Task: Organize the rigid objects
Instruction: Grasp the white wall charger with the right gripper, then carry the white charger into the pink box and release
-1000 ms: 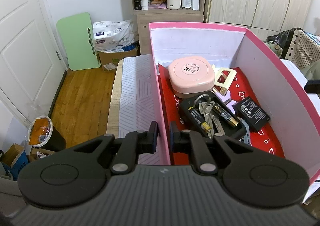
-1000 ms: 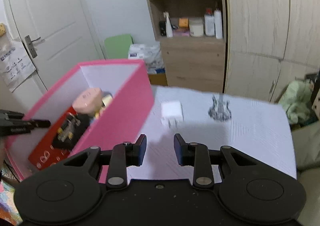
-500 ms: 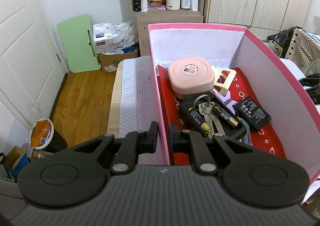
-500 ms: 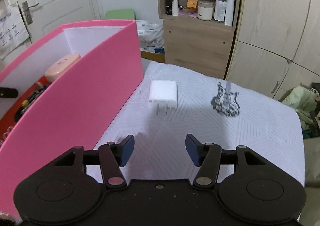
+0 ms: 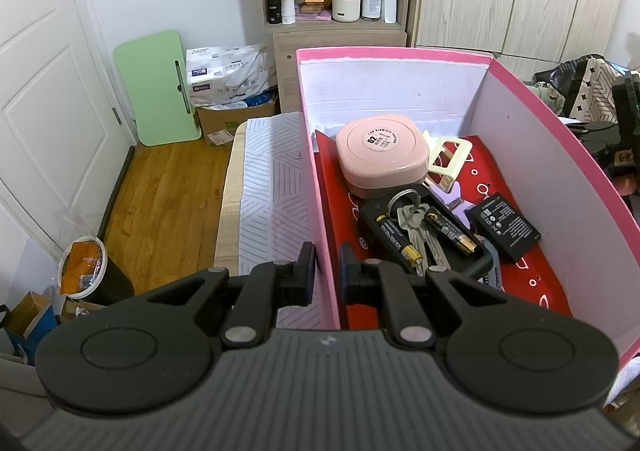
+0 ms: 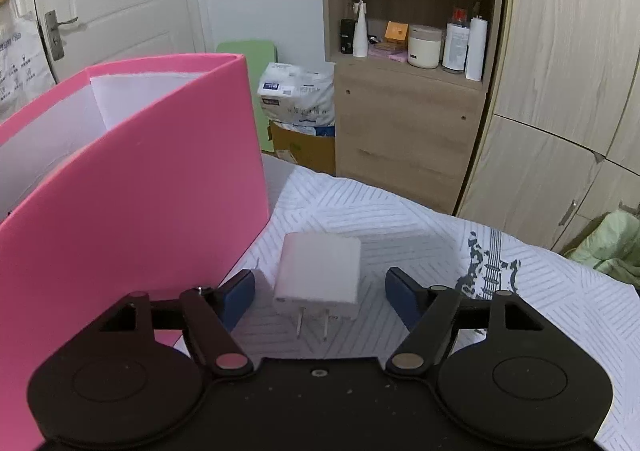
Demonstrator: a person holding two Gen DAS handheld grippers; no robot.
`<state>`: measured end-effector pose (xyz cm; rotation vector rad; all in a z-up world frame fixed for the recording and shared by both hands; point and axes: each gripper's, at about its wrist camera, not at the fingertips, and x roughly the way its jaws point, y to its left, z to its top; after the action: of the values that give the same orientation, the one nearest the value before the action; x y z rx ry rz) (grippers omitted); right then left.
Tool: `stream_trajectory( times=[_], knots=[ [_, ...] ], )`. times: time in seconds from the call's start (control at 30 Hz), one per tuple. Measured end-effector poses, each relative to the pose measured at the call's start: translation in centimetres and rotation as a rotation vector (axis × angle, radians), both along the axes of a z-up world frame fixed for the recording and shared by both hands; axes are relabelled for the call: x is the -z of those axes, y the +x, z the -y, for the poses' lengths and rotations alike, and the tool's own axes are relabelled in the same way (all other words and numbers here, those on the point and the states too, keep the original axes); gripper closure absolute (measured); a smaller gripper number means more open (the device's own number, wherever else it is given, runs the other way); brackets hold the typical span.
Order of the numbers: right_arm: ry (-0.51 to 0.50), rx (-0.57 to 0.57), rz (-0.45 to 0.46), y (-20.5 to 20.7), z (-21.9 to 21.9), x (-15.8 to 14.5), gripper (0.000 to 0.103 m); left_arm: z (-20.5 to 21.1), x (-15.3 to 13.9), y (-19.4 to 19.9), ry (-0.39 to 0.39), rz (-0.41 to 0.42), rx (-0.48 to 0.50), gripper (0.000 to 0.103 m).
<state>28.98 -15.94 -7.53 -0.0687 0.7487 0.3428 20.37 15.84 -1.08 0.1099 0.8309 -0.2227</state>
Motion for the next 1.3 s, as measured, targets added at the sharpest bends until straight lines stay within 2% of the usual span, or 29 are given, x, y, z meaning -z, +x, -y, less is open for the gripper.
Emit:
stream_trajectory(
  times=[0.07, 0.1, 0.13, 0.23, 0.43, 0.57, 0.87, 1.3],
  knots=[
    [-0.004, -0.001, 0.001, -0.1, -0.1, 0.0, 0.030, 0.1, 0.0, -0.1, 0.008, 0.008, 0.003, 0.093],
    [-0.004, 0.002, 0.001, -0.1, 0.0, -0.1, 0.045, 0.0, 0.0, -0.1, 0.007, 0.010, 0.003, 0.093],
    [-0.004, -0.001, 0.000, -0.2, 0.0, -0.3, 0.055, 0.0, -0.1, -0.1, 0.001, 0.010, 0.001, 0.093],
    [0.011, 0.017, -0.039, -0.3, -0.1, -0.9, 0.055, 0.0, 0.0, -0.1, 0.006, 0.010, 0.003, 0.093],
    [0.012, 0.037, -0.038, -2.5, -0.6, -1.3, 0.055, 0.0, 0.0, 0.0, 0.009, 0.010, 0.003, 0.093],
    [-0.004, 0.095, -0.052, -3.9, -0.6, -2.1, 0.055, 0.1, 0.0, -0.1, 0.010, 0.010, 0.003, 0.093],
    [0.055, 0.132, -0.100, -7.3, 0.7, -4.0, 0.055, 0.1, 0.0, -0.1, 0.012, 0.010, 0.004, 0.093],
    [0.081, 0.157, -0.029, -11.6, 1.6, -7.6, 0.055, 0.0, -0.1, 0.0, 0.000, 0.008, -0.003, 0.093]
  ],
)
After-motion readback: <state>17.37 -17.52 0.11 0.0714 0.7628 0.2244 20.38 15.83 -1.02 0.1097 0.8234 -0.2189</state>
